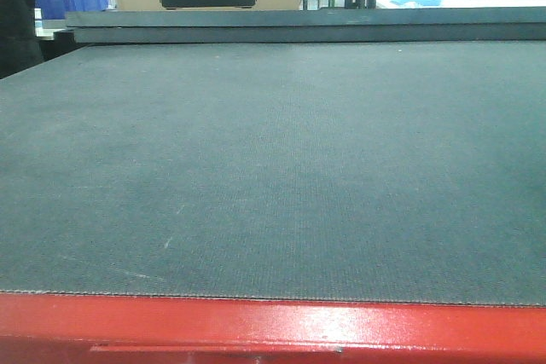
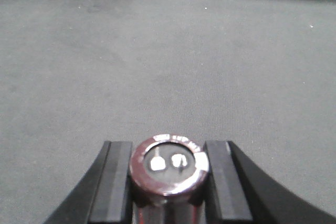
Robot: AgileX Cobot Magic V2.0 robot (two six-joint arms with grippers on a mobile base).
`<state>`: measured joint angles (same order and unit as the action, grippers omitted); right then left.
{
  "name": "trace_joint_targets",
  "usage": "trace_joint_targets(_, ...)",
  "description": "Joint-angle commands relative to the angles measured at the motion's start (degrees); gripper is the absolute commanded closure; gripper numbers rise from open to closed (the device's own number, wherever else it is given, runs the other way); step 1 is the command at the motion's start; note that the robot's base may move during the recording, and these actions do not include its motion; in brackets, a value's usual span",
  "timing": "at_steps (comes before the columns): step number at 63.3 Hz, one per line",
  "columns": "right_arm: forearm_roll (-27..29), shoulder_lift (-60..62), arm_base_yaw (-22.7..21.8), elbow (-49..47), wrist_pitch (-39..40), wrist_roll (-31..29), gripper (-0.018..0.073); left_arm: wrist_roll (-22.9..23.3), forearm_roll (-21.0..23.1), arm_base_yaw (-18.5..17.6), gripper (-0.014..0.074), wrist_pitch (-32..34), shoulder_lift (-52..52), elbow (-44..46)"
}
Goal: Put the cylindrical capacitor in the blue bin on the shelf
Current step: 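Lift both held cylinders off the table, then drive the base away from the table toward the blue bin shelf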
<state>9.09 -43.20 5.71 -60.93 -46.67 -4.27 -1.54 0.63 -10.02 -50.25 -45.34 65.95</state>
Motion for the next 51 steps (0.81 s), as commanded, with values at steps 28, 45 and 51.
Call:
trace_joint_targets(28, 0.01, 0.35, 0.15, 0.08, 2.08, -0.10, 0.0721, 0.26, 0.08, 0.06, 0.0708, 1.60, 0.32, 0.02)
trace_joint_targets(45, 0.01, 0.35, 0.15, 0.08, 2.08, -0.10, 0.0721, 0.26, 0.08, 0.06, 0.0708, 1.60, 0.32, 0.02)
trace_joint_targets(51, 0.01, 0.35, 0.15, 0.08, 2.08, -0.10, 0.0721, 0.26, 0.08, 0.06, 0.0708, 1.60, 0.32, 0.02)
